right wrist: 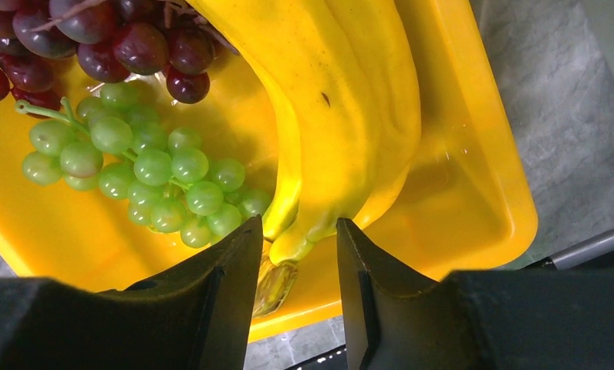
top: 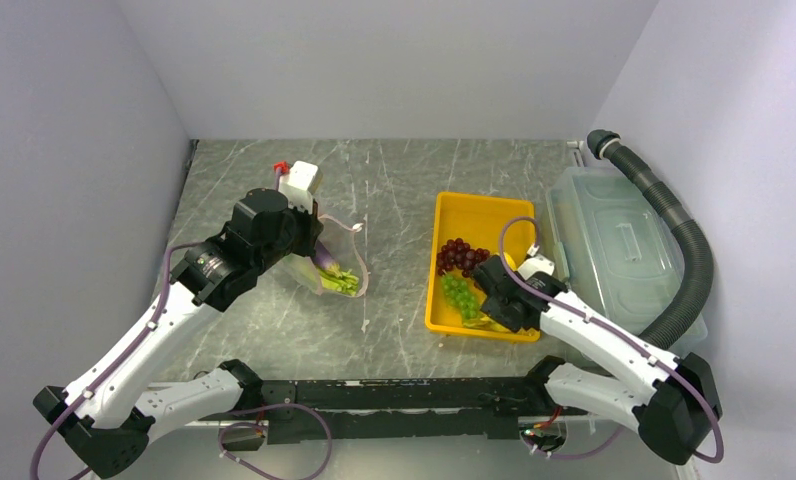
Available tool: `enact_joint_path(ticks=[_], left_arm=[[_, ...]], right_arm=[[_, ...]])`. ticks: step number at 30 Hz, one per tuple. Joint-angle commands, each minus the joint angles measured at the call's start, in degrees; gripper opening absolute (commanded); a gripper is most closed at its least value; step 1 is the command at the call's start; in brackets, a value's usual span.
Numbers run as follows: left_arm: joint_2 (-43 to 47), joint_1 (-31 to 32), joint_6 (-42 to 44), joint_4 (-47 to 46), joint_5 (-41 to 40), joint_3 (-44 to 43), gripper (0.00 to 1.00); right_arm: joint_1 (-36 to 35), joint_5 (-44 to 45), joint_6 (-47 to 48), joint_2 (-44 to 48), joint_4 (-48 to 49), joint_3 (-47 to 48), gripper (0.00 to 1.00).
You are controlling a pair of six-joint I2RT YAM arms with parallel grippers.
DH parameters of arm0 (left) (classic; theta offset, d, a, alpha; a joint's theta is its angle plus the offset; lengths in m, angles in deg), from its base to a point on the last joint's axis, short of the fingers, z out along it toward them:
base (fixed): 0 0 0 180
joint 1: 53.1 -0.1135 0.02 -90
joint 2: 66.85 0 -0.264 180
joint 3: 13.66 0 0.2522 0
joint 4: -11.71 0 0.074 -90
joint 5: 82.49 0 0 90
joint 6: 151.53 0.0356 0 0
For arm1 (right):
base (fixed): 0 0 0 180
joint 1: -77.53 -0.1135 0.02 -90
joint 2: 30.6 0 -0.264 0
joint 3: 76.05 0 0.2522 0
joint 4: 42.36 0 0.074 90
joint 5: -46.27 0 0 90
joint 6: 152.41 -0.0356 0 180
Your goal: Place the food in the zip-top bag and seal the zipper
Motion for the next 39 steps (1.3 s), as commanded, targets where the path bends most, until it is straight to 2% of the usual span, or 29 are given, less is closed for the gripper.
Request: enact_joint_path(ticks=[1, 19, 22, 27, 31, 39], left_arm=[[0.8, -0.1, -0.8, -1.3, 0.5, -1.0, 0.00], [0.8, -0.2, -0.7, -1.4, 0.4, -0.9, 0.00], [0.7, -0.2, -0.8, -1.2, 0.4, -1.0, 0.00], [0.6, -0.2, -0.8, -1.3, 0.3, -1.0, 0.00], [0.6, -0.1, -0.8, -1.3, 0.2, -1.0, 0.00], [0.5, -0.2, -0.8, -1.2, 0.4, -1.0, 0.00]], right_arm=[[0.2, -1.9, -2.0, 1.0, -1.5, -2.2, 0.44], [0.2, -2.0, -4.2, 0.8, 0.6, -5.5, 0.39], [0.3, -1.7, -4.7, 0.6, 1.5, -5.9, 0.34], [0.2, -0.5, -5.2, 0.4, 0.9, -4.8, 0.19], [0.2, 1.4, -5.5, 1.8, -1.4, -3.2, 0.02], [0.2, 6.2, -5.2, 6.1, -6.8, 0.4, 0.00]])
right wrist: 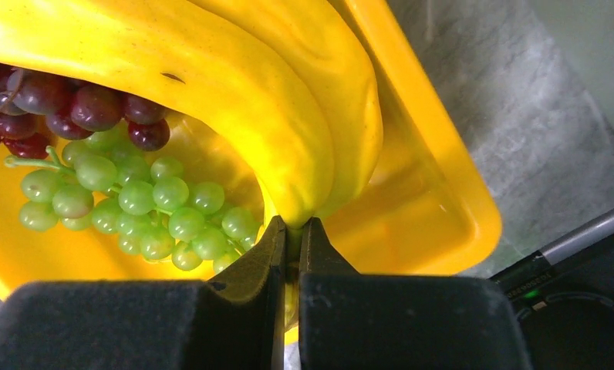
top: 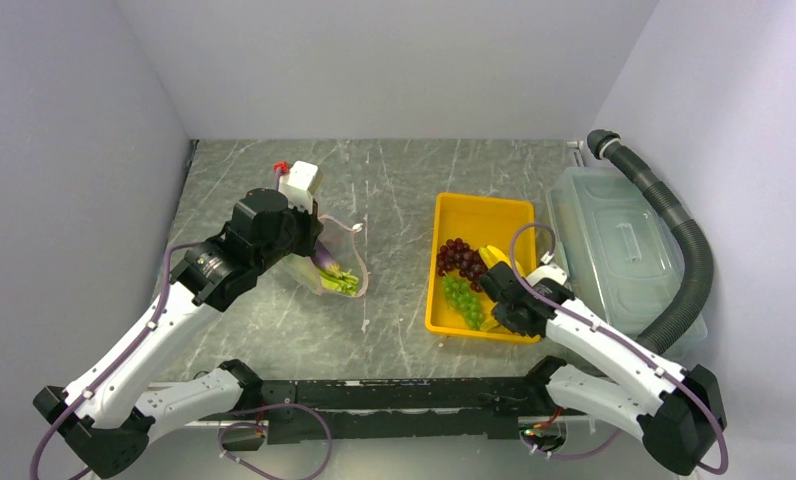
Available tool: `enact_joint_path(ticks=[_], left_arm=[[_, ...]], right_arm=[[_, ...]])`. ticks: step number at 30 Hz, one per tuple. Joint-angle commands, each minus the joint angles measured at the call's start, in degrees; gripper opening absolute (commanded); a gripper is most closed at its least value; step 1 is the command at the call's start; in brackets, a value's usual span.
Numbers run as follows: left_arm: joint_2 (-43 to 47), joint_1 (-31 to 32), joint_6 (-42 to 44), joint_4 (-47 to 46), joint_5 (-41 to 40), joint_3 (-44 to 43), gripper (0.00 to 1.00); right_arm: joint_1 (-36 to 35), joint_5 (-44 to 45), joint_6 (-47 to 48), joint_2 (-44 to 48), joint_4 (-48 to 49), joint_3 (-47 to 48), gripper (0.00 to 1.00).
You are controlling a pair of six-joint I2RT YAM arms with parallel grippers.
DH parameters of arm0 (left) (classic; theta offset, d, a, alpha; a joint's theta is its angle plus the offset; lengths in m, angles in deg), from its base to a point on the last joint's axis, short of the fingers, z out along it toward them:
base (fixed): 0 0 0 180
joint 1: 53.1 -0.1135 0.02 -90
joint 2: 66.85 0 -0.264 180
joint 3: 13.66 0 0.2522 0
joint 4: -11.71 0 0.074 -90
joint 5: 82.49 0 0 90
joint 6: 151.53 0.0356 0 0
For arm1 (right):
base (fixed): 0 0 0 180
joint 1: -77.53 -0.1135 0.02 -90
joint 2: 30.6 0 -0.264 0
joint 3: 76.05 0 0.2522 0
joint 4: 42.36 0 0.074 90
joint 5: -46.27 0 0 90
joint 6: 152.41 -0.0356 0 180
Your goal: Place the food in the zip-top bag and seal the zipper
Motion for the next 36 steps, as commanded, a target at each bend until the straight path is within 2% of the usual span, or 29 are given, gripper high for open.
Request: enact_joint_path(ticks=[1, 9, 12, 22, 25, 36], left_arm=[[0.6, -0.2, -0.8, -1.3, 0.4, -1.0, 0.00], [0.7, -0.2, -0.9, -1.3, 0.4, -1.0, 0.00], [0.7, -0.2, -0.9, -1.3, 0.4, -1.0, 0.00], [0.4, -0.1, -1.0, -1.4, 0.4, -1.0, 0.00], [0.3, -0.1, -1.0, -1.4, 0.4, -0.9, 0.00], [-0.2, -0.1, -1.4, -2.1, 1.1, -0.5, 0.00]], right_arm=[[-0.2, 4.3, 1.6, 3.1, -5.7, 4.1, 0.00], [-0.3, 5.7, 13.9, 5.6, -3.6, 10.0, 0.00], [-0.3, 3.5, 20.8, 6.2, 0.0, 11.6, 0.00], [-0.2, -8.0, 41.3, 7.5, 9.5, 16.6, 0.00], [-0.3, -14.3, 46.1, 7.5, 11.8, 17.8, 0.00], [-4.9, -30.5, 52.8, 0.6, 10.3, 27.0, 0.00]])
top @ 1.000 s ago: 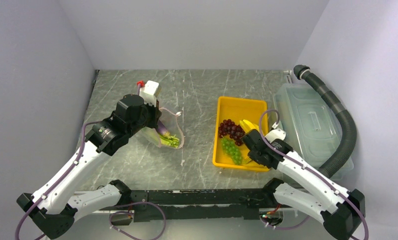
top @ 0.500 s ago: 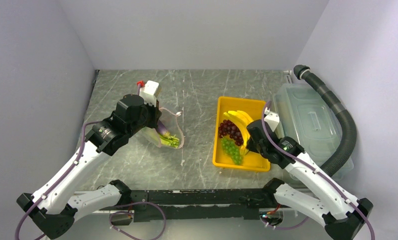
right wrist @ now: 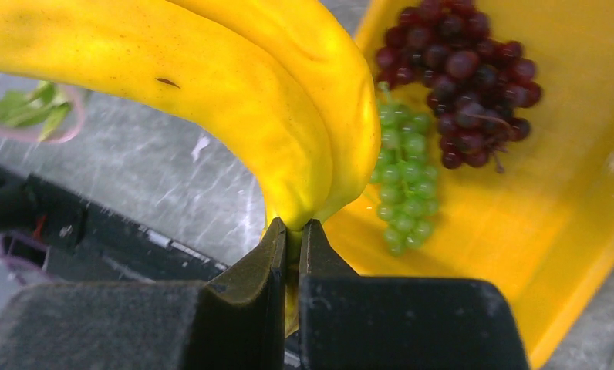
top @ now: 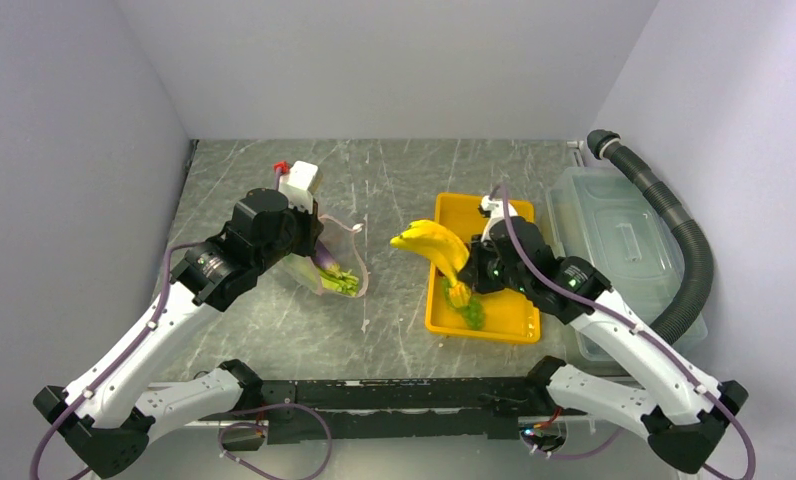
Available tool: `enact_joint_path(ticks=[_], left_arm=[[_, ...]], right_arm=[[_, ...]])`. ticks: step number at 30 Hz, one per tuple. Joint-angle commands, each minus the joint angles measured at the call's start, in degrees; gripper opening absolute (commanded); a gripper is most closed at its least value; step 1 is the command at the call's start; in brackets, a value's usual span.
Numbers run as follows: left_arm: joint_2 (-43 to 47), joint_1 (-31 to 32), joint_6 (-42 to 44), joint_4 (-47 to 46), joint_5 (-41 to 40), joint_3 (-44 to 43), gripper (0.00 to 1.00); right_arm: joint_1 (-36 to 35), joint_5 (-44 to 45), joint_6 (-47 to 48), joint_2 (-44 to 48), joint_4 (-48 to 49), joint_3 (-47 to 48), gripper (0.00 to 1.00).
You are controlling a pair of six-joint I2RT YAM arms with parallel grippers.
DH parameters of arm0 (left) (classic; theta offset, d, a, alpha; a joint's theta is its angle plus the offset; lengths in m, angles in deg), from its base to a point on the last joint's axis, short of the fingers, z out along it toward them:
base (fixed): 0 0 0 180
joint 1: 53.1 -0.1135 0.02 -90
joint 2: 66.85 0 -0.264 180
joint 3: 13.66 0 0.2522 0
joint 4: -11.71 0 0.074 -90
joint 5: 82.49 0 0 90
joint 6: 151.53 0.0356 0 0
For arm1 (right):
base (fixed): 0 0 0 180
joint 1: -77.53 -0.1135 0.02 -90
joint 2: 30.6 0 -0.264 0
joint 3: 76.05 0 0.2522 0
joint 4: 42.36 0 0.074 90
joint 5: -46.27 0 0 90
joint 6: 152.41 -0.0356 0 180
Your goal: Place the food in the zip-top bag and seal the zipper
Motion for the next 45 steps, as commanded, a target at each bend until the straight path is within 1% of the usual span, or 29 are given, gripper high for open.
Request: enact_joint_path(ticks=[1, 7, 17, 21, 26, 34, 40, 45], left_arm=[[-0.2, -0.2, -1.1, -2.1, 1.1, -0.5, 0.00], [-0.9, -0.1, -1.5, -2.4, 2.0, -0.5, 0.00], [-1.8, -0.2, -2.0, -2.7, 2.7, -0.2, 0.00], [-2.3, -0.2, -2.4, -2.6, 3.1, -0.3, 0.00], [-2.1, -0.2, -2.6, -2.7, 3.2, -0.2, 0.00], [-1.9, -0.2, -2.9, -2.6, 3.4, -0.3, 0.00], [-1.6, -0.2, -2.5, -2.5, 4.2, -0.3, 0.00], [-1.4, -0.2, -2.0, -2.4, 6.2, -0.5, 0.00]], right_arm=[[-3.0, -9.3, 4.1, -2.6, 1.4, 5.8, 0.00], [-6.6, -15.8, 3.6, -8.6, -3.0, 11.7, 0.00], [-6.9, -28.0, -1.5, -15.4, -3.8, 15.1, 0.00], [-6.9, -33.2, -4.3, -17.1, -0.1, 13.6, 0.00], [-6.9, -36.3, -7.6, -20.3, 3.2, 12.8, 0.00], [-6.6, -36.1, -10.3, -25.9, 4.5, 12.9, 0.00], [-4.9, -34.2, -11.8, -27.3, 5.0, 12.1, 0.00], [-1.8, -32.5, -12.6, -27.2, 4.5, 10.9, 0.00]])
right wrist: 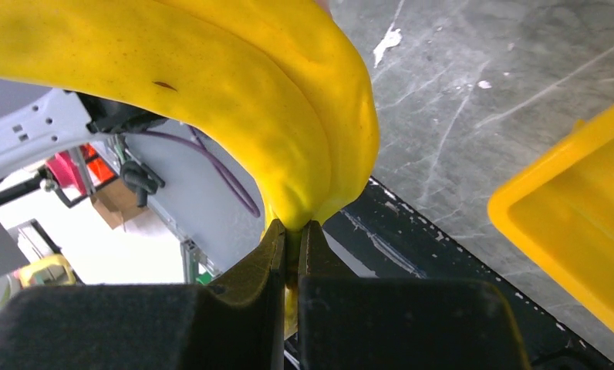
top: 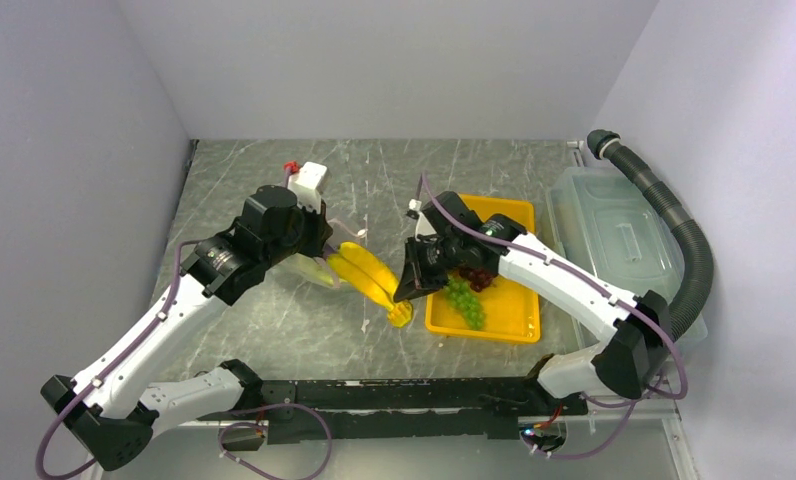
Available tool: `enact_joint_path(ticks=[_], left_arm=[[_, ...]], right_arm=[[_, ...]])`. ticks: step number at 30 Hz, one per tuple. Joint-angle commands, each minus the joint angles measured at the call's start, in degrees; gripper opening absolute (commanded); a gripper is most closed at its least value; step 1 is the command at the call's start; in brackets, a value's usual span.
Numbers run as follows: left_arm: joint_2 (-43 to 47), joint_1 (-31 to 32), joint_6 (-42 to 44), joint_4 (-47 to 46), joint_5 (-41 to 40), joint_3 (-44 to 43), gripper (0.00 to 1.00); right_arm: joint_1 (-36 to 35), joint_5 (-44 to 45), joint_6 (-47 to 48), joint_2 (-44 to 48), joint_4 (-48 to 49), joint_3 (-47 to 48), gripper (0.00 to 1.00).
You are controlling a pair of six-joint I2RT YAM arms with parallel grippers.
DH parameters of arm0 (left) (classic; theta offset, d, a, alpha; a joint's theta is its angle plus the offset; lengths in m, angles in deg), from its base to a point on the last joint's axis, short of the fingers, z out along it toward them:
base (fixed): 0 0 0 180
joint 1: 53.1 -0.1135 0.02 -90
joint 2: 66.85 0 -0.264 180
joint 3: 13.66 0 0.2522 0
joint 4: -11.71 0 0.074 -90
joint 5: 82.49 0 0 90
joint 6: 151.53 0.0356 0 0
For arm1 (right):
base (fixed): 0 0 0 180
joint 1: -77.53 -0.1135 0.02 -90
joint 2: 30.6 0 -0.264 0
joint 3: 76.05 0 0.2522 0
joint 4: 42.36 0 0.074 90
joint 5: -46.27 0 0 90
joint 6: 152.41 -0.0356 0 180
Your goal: Place the food in the zip-top bag and seal the zipper
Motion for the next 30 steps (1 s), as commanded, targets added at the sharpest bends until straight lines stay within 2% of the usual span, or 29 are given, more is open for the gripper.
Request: enact_joint_path(ticks=[1, 20, 30], left_arm=[[1.0, -0.2, -0.2, -2.2, 3.1, -0.6, 0.00], [-3.9, -0.1, -3.1, -2.4, 12.3, -1.4, 0.00], [-4.8, 0.1, -5.2, -1.4, 7.4, -1.2, 0.00]], right_arm=[[2.5, 2.0, -1.7, 0.6, 1.8, -0.9, 0.00], [2.7, 15.2, 2.6, -5.6, -8.2, 6.3, 0.00], [1.4, 20.5, 3.8, -12.2, -14.7, 14.8, 0.00]])
